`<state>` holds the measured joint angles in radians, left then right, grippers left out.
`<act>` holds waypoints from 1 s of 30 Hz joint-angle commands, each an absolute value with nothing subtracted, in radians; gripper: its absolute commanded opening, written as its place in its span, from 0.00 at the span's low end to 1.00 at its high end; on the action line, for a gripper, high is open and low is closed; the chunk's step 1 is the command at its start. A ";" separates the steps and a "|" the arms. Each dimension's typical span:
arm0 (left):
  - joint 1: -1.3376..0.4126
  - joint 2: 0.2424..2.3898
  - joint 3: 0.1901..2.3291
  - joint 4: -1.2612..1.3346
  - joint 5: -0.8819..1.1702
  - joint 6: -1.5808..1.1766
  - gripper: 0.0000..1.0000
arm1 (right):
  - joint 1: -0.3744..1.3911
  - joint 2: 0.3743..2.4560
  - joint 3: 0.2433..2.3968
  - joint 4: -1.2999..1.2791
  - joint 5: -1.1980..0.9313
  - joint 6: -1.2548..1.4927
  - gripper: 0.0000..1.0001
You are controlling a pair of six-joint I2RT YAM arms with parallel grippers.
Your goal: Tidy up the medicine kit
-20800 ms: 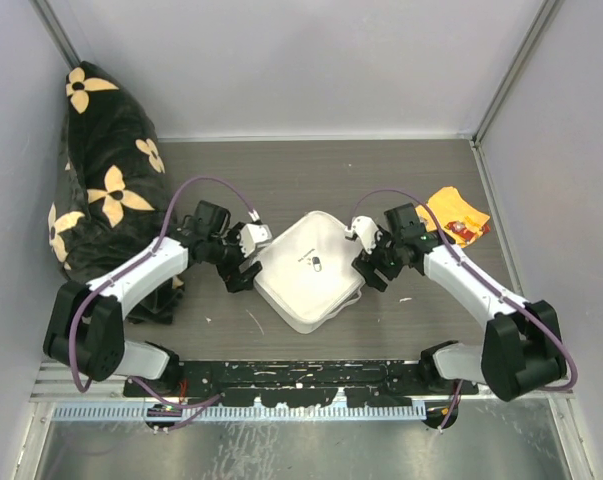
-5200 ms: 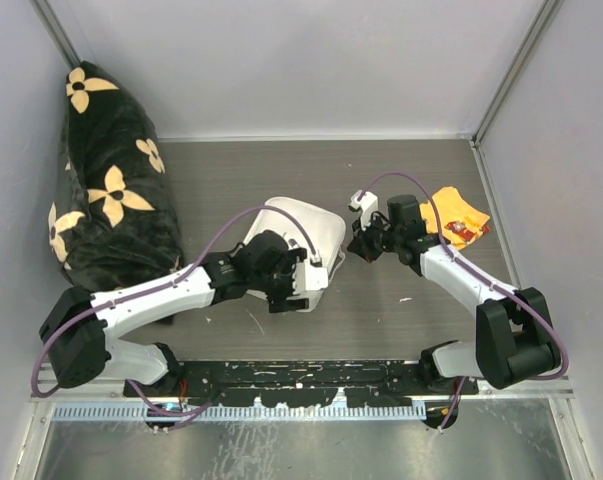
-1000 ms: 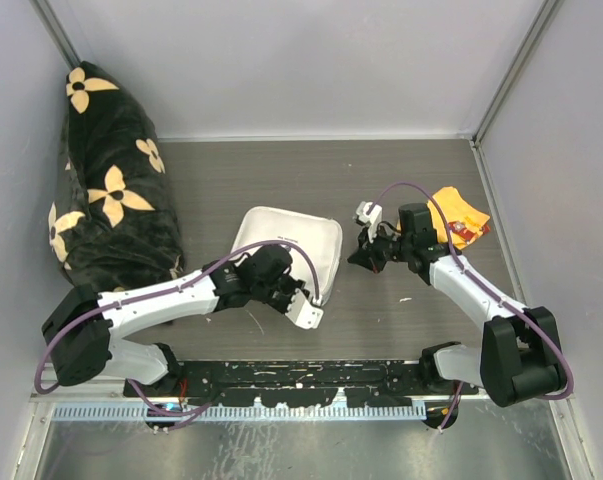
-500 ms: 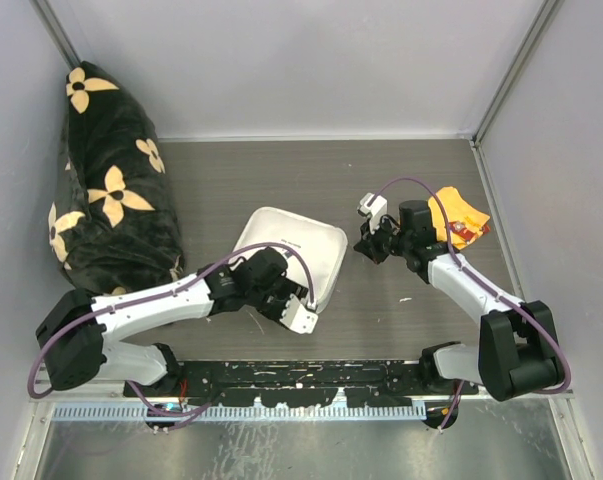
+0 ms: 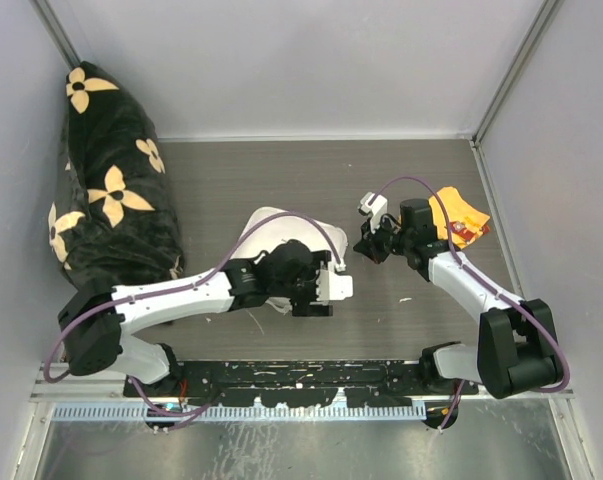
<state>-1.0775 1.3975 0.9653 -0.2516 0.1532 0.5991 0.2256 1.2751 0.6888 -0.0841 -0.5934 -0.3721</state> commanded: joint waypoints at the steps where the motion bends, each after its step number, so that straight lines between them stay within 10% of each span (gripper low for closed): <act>1: -1.124 1.475 1.040 -0.152 0.037 0.441 0.85 | 0.221 1.264 0.735 -0.070 -0.612 -0.387 0.01; 6: -1.157 1.574 1.091 -0.159 -0.088 0.458 0.77 | 0.222 1.262 0.735 -0.077 -0.614 -0.386 0.01; 21: -1.146 1.385 0.825 -0.394 -0.069 0.707 0.03 | 0.221 1.263 0.733 -0.101 -0.549 -0.512 0.01; 30: -1.144 1.326 0.794 -0.475 0.022 0.705 0.00 | 0.222 1.264 0.738 -0.067 -0.449 -0.505 0.01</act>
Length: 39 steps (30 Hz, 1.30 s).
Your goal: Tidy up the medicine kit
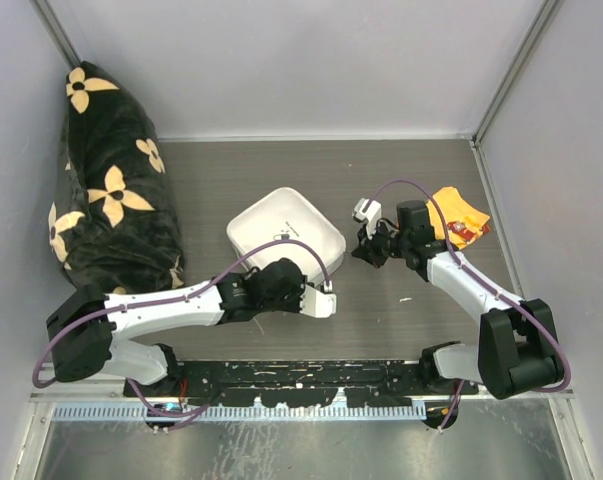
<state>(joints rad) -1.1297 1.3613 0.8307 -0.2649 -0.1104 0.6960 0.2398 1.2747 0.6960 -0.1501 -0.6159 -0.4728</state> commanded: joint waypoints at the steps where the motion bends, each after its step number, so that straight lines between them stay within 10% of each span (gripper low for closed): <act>1: -1.144 1.326 0.791 -0.486 0.036 0.713 0.00 | 0.221 1.265 0.737 -0.060 -0.438 -0.502 0.01; 21: -1.143 1.359 0.832 -0.428 0.045 0.711 0.00 | 0.248 1.407 0.868 -0.055 -0.407 -0.449 0.02; 32: -1.120 1.600 1.057 -0.169 -0.096 0.383 0.02 | 0.173 1.320 1.016 -0.310 -0.416 -0.332 0.59; 39: -1.120 1.777 1.358 -0.241 -0.002 0.241 0.51 | 0.156 1.284 0.972 -0.353 -0.490 -0.241 0.72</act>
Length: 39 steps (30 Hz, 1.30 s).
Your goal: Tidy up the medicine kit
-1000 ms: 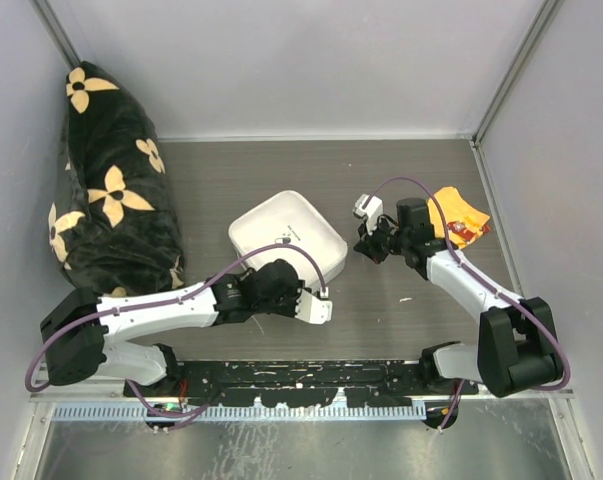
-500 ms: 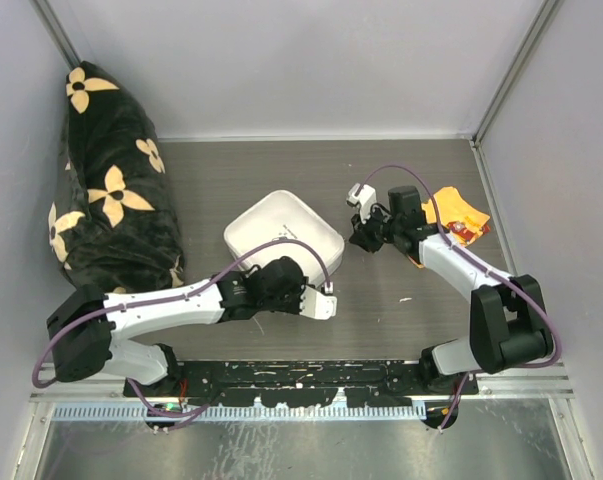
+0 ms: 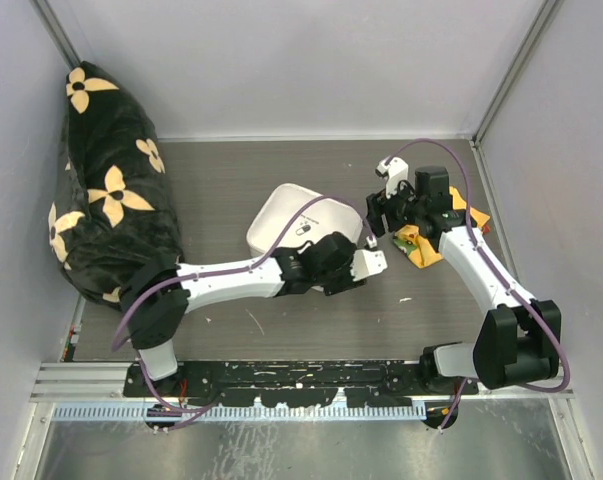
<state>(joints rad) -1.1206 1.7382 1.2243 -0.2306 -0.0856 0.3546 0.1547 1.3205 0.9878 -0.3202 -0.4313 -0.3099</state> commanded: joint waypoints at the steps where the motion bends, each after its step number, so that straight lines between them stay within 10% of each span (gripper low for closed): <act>1: -1.119 1.777 1.376 -0.263 0.009 0.246 0.54 | 0.156 1.277 0.943 -0.334 -0.509 -0.228 0.74; 9: -1.020 1.539 1.180 -0.267 0.075 0.369 1.00 | 0.153 1.305 0.817 -0.146 -0.624 -0.066 0.84; 16: -0.741 1.380 1.089 -0.276 0.114 0.297 0.98 | 0.153 1.405 0.794 -0.041 -0.699 0.051 0.92; 28: -0.374 1.678 1.295 -0.345 0.342 -0.093 0.99 | 0.154 1.529 0.862 -0.053 -0.610 0.001 0.58; 39: -0.353 1.702 1.200 -0.347 0.651 -0.118 0.61 | 0.153 1.635 1.065 -0.212 -0.546 -0.147 0.54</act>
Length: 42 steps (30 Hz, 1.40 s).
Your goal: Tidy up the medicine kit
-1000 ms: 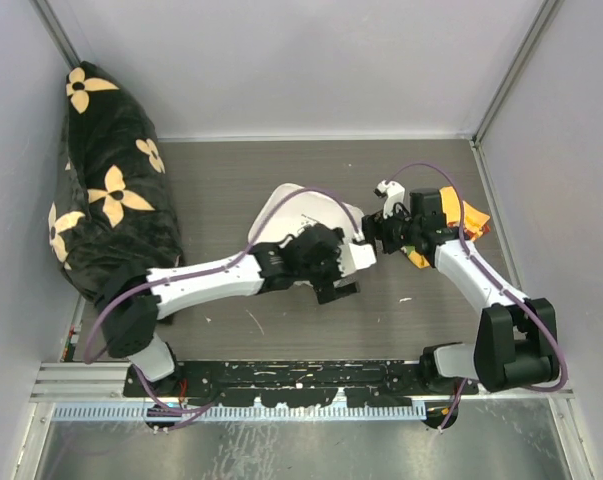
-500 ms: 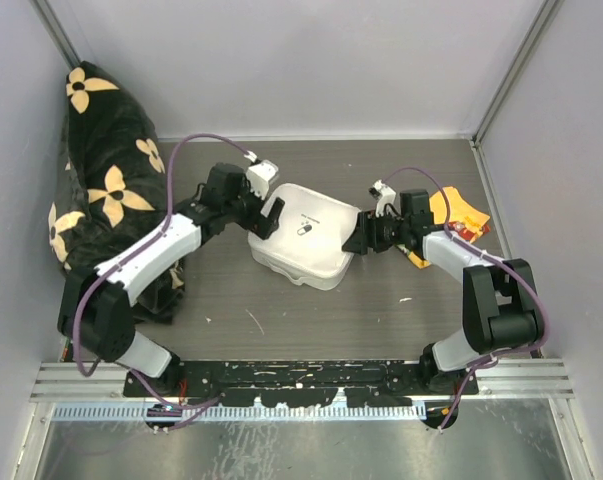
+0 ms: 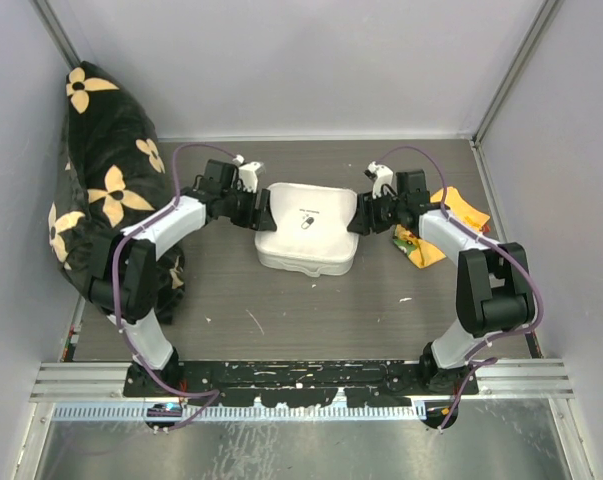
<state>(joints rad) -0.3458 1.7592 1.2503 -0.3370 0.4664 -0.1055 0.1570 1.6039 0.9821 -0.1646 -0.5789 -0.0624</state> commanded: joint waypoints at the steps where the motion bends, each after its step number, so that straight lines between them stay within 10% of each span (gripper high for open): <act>1: -0.353 1.688 1.181 -0.350 0.667 -0.114 0.58 | 0.153 1.644 1.073 -0.220 -0.557 -0.151 0.54; 7: -0.353 1.608 1.092 -0.405 0.724 -0.073 0.53 | 0.153 1.629 1.054 -0.276 -0.640 -0.172 0.54; 22: -0.353 1.472 1.042 -0.401 0.576 0.053 0.77 | 0.154 1.393 0.891 -0.342 -0.637 -0.185 0.64; 30: -0.352 1.312 1.058 -0.384 0.279 0.139 0.99 | 0.150 1.298 0.983 -0.383 -0.396 -0.217 0.89; 42: -0.351 1.160 1.068 -0.265 -0.146 0.159 0.98 | 0.150 1.337 1.279 -0.502 0.029 -0.179 1.00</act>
<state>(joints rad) -0.3496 1.2079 1.0298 -0.3660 0.0105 0.1520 0.1493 1.3426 1.2060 -0.4892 -0.1371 -0.1883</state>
